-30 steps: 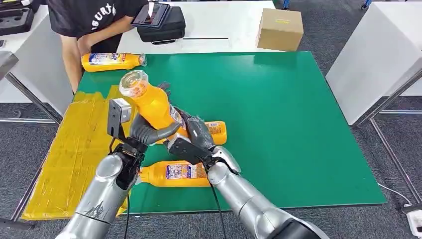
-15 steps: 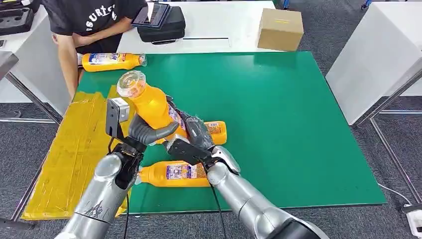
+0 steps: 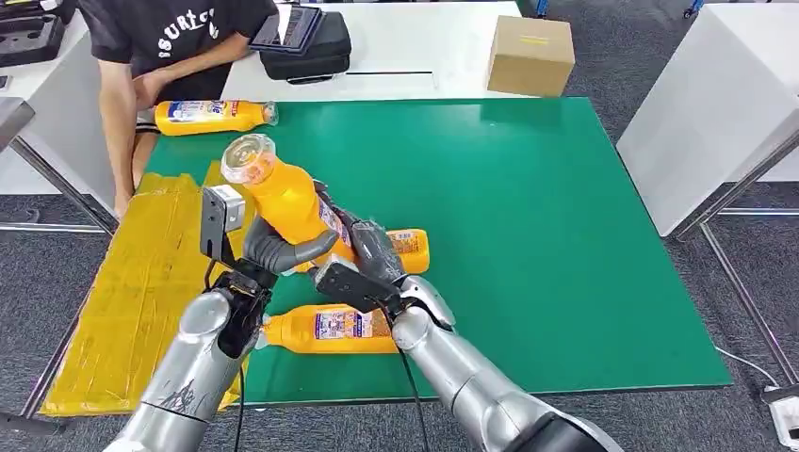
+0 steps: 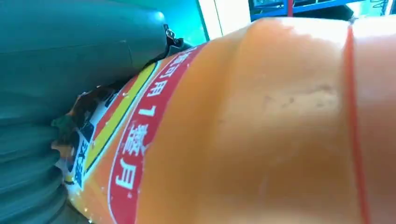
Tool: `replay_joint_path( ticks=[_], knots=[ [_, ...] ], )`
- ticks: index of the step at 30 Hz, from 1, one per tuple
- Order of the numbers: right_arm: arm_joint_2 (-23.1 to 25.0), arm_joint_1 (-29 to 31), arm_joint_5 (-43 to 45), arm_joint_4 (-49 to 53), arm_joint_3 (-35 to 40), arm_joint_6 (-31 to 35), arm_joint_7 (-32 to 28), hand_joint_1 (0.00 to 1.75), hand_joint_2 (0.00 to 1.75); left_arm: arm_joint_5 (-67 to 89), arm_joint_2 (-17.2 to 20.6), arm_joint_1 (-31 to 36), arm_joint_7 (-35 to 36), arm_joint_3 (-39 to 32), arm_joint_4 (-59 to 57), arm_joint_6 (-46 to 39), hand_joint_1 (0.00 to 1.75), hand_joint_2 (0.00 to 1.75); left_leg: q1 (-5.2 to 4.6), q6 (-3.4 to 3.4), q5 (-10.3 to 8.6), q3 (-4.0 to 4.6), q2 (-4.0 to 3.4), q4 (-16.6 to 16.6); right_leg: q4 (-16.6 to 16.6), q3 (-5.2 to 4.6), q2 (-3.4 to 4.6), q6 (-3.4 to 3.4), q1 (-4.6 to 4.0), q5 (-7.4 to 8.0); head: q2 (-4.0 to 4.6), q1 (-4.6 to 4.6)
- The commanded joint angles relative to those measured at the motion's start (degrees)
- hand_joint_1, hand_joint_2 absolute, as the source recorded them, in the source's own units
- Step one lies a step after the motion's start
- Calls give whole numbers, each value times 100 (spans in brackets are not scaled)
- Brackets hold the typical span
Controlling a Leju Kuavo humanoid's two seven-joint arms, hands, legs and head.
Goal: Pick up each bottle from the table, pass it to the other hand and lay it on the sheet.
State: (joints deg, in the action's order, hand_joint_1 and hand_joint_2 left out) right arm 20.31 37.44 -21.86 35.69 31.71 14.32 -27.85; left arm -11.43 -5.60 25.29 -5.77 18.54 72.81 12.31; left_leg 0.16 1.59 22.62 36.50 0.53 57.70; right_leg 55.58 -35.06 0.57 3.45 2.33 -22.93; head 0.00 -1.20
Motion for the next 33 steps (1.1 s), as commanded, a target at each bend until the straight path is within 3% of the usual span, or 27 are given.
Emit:
replay_joint_path(
  ticks=[1,2,3,4,30,33],
  knots=[
    [-31,47,-136,-123,358,39,-9,150,175,-7,-84,393,21,-65,-444,-38,175,175,12,-13,18,-36,9,4,-3,45,-20,-34,-17,-19,-2,0],
    [-31,38,-132,-104,341,99,0,148,175,-10,-81,389,17,-71,-444,-40,175,175,7,-8,9,-21,9,1,-4,28,-17,-23,-10,-11,-2,0],
    [-31,38,-132,-104,341,99,0,54,175,-10,-81,389,17,-71,-444,-40,175,175,6,-6,6,-13,7,1,-3,19,-13,-17,-9,-7,0,0],
    [-31,17,-126,-59,328,187,10,0,175,-14,-73,365,10,-87,-418,-48,175,175,8,-10,13,-26,8,3,-2,34,-18,-27,-12,-14,0,0],
    [-41,-65,-291,107,289,405,174,0,175,9,-130,265,47,-261,-317,-105,175,175,4,-6,6,-13,4,-1,-3,17,-10,-17,-7,-6,0,0],
    [-115,-171,-289,475,219,512,236,0,175,30,-104,266,39,-365,-369,-176,175,175,8,-10,12,-25,6,2,-3,32,-15,-27,-12,-13,0,0]
  ],
)
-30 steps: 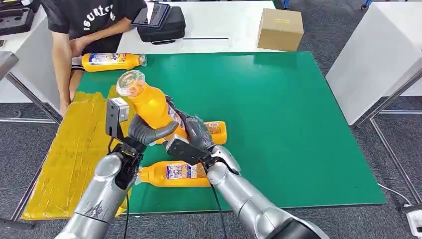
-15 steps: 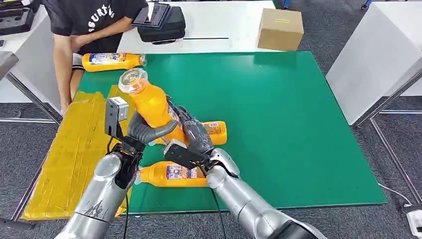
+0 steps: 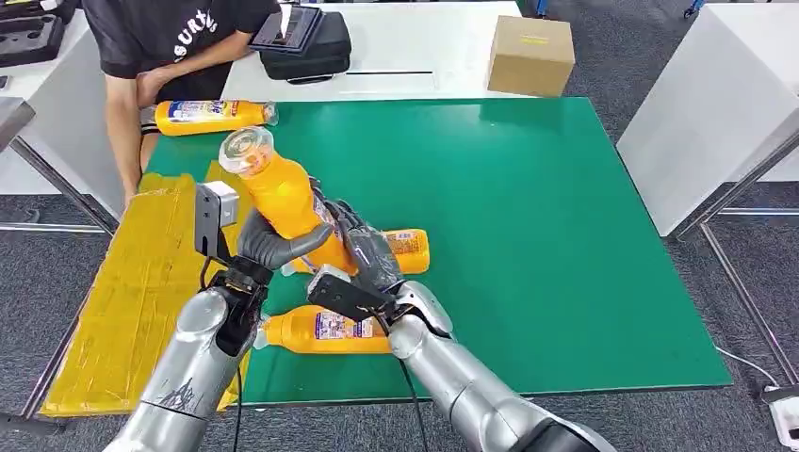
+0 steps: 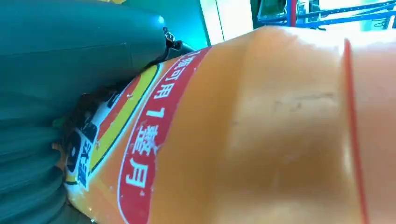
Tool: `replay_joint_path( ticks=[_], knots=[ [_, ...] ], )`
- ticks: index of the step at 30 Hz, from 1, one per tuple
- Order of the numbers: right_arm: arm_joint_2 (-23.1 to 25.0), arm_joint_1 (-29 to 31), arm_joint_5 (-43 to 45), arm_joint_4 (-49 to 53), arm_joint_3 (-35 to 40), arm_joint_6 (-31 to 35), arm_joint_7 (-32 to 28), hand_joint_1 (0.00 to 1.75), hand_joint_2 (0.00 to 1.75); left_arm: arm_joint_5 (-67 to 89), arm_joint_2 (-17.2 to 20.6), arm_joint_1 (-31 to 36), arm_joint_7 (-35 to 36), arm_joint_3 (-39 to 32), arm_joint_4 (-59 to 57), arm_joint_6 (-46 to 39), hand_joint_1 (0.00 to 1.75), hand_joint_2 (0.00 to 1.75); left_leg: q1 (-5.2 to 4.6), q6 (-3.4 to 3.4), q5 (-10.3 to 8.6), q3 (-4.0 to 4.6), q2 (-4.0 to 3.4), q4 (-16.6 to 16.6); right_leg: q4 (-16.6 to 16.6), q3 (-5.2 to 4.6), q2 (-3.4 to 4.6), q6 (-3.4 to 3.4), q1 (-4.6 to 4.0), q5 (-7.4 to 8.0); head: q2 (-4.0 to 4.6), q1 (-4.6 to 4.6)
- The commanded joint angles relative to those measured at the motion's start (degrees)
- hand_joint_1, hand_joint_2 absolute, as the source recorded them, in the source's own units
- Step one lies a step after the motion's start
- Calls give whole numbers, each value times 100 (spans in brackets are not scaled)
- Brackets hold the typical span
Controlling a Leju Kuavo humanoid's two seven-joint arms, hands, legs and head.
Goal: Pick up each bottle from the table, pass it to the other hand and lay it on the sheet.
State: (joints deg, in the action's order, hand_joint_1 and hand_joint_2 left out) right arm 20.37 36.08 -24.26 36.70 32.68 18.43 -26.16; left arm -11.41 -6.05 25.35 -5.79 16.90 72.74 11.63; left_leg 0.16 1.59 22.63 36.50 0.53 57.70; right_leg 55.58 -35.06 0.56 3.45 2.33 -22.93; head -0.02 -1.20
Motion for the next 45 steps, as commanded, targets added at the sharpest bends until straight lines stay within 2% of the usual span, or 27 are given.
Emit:
replay_joint_path(
  ticks=[1,9,15,19,21,22,25,28,29,31,35,37,38,41,45],
  knots=[
    [-203,-125,-58,667,91,134,197,0,175,102,-37,250,16,-265,-375,-196,175,175,5,-6,4,-10,4,0,-3,14,-10,-16,-7,-5,2,0],
    [-366,-291,-150,1137,93,203,385,0,175,230,-11,228,1,-394,-389,-328,175,175,4,-6,5,-15,6,-1,-4,20,-12,-18,-7,-7,2,2],
    [-1115,-1075,-890,3037,-14,409,1152,0,175,413,220,128,-92,-878,-315,-569,175,175,5,-5,4,-19,8,-6,-11,24,-14,-16,-7,-6,0,2],
    [-1307,-1432,-1541,3766,-162,430,1438,0,175,552,220,154,-92,-1058,-305,-632,175,175,8,-8,12,-25,12,-1,-9,35,-20,-25,-12,-13,2,2],
    [-1434,-1604,-1767,4058,-180,451,1492,0,175,753,243,136,-89,-1122,-259,-799,175,175,5,-5,3,-8,12,-4,-9,15,-17,-14,-6,-5,2,2],
    [-1512,-1697,-1990,4188,-194,506,1554,0,175,958,263,107,-141,-1166,-238,-1001,175,175,7,-9,12,-25,17,-2,-8,35,-26,-25,-11,-15,2,0],
    [-1532,-1732,-1990,4198,-200,508,1554,0,175,958,283,93,-141,-1184,-247,-1002,175,175,6,-8,12,-26,10,-3,-10,35,-18,-25,-10,-13,0,0],
    [-1679,-1844,-2710,4429,-222,626,1862,0,175,2061,331,119,-444,-1169,-229,-2163,175,175,2,-6,8,-13,4,-2,-5,19,-9,-18,-5,-8,0,0],
    [-1817,-1907,-3024,4554,-228,650,2001,0,175,2654,375,158,-453,-1193,-247,-2705,175,175,6,-10,15,-30,10,0,-7,39,-19,-29,-11,-16,2,0],
    [-2021,-1981,-3265,4655,-235,696,2073,0,175,3353,442,289,-333,-1306,-385,-3192,175,175,7,-7,9,-16,13,-1,-9,27,-20,-20,-11,-10,2,0],
    [-2125,-1937,-3452,4570,-226,748,2117,0,175,3737,512,401,-321,-1414,-568,-3384,175,175,4,-6,7,-13,8,0,-5,20,-15,-19,-7,-8,2,2],
    [-2245,-1910,-3834,4483,-172,721,2305,0,175,4532,628,471,-251,-1368,-774,-3760,175,175,6,-8,10,-19,5,1,-5,26,-12,-24,-9,-10,2,-2],
    [-2418,-1907,-4202,4397,-126,479,2553,0,175,5342,764,498,-100,-1280,-925,-3987,175,175,3,-6,5,-12,8,-2,-6,18,-14,-17,-6,-6,0,0],
    [-2629,-1881,-4727,4069,-109,354,2754,0,175,6389,892,504,186,-1430,-1254,-4410,175,175,6,-8,12,-32,7,-4,-12,40,-16,-26,-10,-11,2,2],
    [-2649,-1738,-4980,3842,-109,313,2859,0,175,6548,962,525,99,-1616,-1546,-4552,175,175,6,-11,15,-40,-5,-7,-13,44,-4,-30,-10,-11,2,0]
  ],
)
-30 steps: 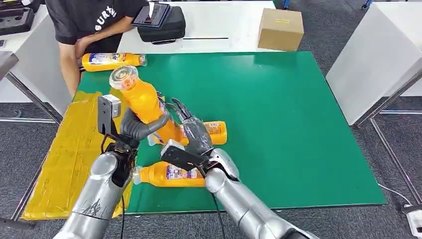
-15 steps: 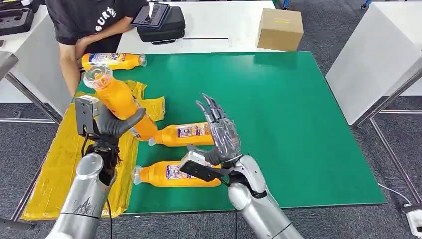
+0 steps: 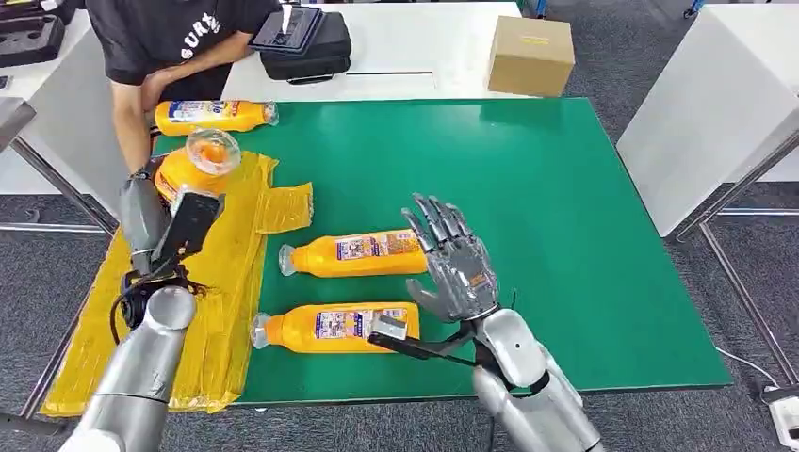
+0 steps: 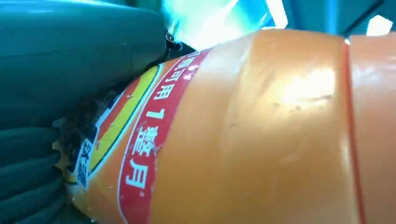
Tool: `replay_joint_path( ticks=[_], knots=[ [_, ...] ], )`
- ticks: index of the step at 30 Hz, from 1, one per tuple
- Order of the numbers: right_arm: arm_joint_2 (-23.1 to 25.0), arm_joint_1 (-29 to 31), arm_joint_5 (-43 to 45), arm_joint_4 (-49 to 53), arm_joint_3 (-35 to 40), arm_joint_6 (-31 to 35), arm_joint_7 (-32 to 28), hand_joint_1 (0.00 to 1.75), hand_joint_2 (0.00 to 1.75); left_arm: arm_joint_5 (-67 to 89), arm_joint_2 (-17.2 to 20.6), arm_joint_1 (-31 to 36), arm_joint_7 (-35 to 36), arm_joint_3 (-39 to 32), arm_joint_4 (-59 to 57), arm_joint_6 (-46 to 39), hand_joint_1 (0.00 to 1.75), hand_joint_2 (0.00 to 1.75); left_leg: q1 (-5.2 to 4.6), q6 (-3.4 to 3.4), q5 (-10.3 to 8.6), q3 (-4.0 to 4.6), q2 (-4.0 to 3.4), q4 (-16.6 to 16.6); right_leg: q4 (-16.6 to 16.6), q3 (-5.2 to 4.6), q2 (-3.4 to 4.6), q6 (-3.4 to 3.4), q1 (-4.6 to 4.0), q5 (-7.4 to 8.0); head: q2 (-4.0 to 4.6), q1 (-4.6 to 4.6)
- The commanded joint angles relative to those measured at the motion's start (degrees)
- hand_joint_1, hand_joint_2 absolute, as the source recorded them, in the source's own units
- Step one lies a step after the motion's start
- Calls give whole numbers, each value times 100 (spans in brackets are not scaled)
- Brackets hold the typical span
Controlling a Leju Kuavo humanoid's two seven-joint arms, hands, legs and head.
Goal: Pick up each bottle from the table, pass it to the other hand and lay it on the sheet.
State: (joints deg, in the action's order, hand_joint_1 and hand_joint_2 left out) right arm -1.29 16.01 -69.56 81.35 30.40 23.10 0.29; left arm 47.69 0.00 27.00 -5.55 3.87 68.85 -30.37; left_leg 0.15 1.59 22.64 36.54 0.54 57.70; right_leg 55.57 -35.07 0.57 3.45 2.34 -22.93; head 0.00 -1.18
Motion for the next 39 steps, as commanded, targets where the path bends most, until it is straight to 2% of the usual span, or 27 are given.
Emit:
replay_joint_path(
  ticks=[1,7,12,20,24,26,27,35,39],
  knots=[
    [-476,336,-517,-665,128,-233,261,0,175,693,396,368,88,-379,-1273,-361,175,175,5,-10,11,-36,-7,-6,-8,36,0,-26,-9,-9,0,-2],
    [-483,428,-740,-496,167,-541,412,0,175,1220,520,717,307,-610,-2043,-591,175,175,10,-13,15,-35,-9,5,1,34,-2,-32,-15,-13,0,-2],
    [-552,422,-942,-610,192,-516,504,0,175,1427,628,949,364,-832,-2708,-877,175,175,8,-9,11,-31,-6,0,-3,31,-3,-25,-12,-9,0,0],
    [-543,542,-1084,-716,198,-527,586,0,175,1466,661,1095,443,-949,-3030,-879,175,175,10,-12,16,-36,-4,3,0,38,-6,-32,-14,-15,-2,-2],
    [-458,1046,-997,-1404,156,-484,577,0,175,1445,659,1362,389,-1101,-3615,-873,175,175,12,-15,22,-47,-17,7,2,47,4,-41,-17,-16,0,-2],
    [-269,1461,-798,-2064,152,-482,454,0,175,1443,610,1432,354,-1161,-3784,-894,175,175,6,-7,4,-13,-11,1,0,12,5,-17,-8,-1,0,-2],
    [-162,1659,-735,-2384,161,-446,387,0,175,1459,590,1448,352,-1170,-3827,-904,175,175,9,-10,9,-26,-10,3,0,27,1,-27,-12,-5,-2,-2],
    [304,2183,-662,-3513,253,-362,372,0,175,1462,499,1517,348,-1198,-3977,-828,175,175,9,-14,0,-19,-7,3,3,19,0,-22,-11,-5,0,0],
    [304,2183,-662,-3513,253,-362,372,0,175,1462,499,1517,348,-1198,-3977,-828,175,175,10,-14,3,-24,-2,4,2,27,-6,-24,-13,-9,0,-2]
  ],
)
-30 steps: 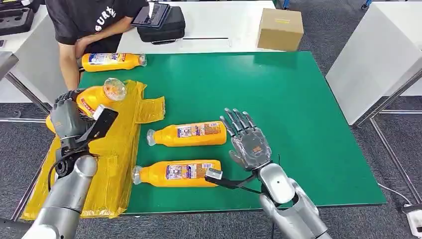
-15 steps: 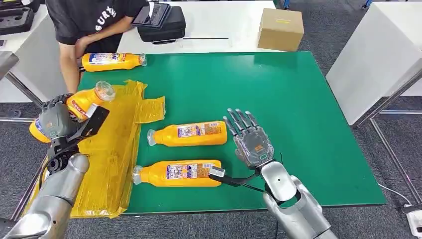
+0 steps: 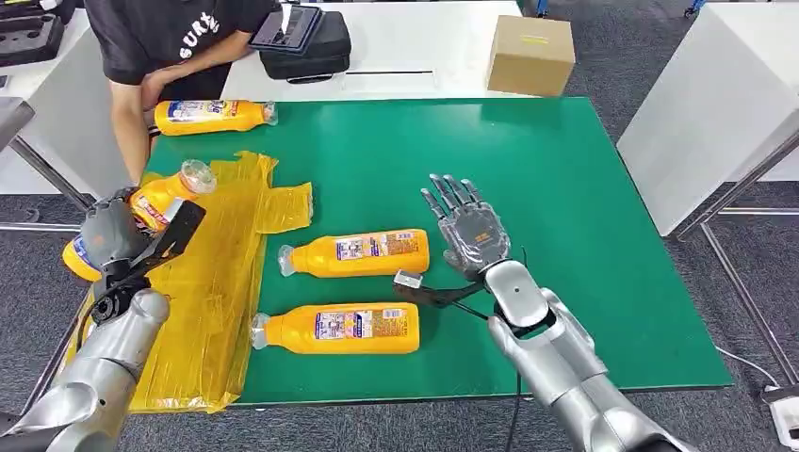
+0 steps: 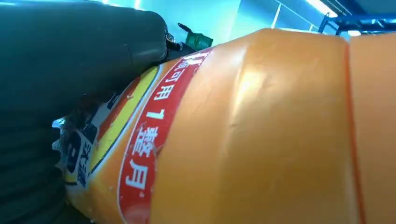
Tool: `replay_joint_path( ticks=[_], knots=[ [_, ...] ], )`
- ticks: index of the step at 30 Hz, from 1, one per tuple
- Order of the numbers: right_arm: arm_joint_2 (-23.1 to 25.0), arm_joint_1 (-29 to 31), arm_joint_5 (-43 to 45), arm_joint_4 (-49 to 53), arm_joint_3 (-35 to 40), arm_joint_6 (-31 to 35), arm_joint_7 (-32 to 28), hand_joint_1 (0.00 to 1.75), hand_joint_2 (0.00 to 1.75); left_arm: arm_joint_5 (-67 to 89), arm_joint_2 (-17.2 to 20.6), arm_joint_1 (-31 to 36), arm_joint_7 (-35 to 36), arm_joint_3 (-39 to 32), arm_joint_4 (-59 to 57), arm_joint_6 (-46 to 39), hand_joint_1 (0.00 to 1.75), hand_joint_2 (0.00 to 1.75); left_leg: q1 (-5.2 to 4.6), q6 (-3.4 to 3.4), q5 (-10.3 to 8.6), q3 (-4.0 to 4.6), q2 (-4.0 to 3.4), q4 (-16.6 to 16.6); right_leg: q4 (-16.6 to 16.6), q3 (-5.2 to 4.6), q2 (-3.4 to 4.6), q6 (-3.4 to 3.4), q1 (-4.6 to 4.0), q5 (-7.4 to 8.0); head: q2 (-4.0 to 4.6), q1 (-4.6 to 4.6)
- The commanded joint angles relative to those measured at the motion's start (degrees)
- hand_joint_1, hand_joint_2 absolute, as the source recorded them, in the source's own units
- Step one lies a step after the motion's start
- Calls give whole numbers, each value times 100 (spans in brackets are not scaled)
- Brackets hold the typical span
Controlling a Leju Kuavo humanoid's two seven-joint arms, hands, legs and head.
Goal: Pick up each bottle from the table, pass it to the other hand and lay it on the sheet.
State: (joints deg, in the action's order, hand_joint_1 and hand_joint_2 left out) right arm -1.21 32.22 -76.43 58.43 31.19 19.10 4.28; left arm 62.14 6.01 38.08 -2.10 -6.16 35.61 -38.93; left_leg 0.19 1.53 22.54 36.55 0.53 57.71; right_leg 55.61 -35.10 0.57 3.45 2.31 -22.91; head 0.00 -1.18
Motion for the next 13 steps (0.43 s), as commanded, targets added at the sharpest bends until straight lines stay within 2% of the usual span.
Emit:
replay_joint_path(
  ticks=[1,2,9,13],
  knots=[
    [296,562,25,-1221,174,38,-27,0,175,18,-102,409,2,-194,-652,27,175,175,8,-10,18,-36,-1,4,-2,41,-10,-30,-13,-17,-2,0],
    [296,562,25,-1221,174,38,-27,0,175,18,-102,409,2,-194,-652,27,175,175,5,-6,8,-16,1,2,-2,19,-8,-18,-8,-8,0,-2],
    [293,546,27,-1239,177,35,-30,0,175,17,-103,411,2,-195,-654,29,175,175,8,-11,14,-25,2,7,0,30,-12,-28,-11,-14,-2,0],
    [418,703,164,-1668,160,115,-171,0,175,-25,-125,465,-48,-215,-736,52,175,175,7,-11,16,-28,1,7,1,33,-11,-29,-11,-16,-2,-2]
  ],
)
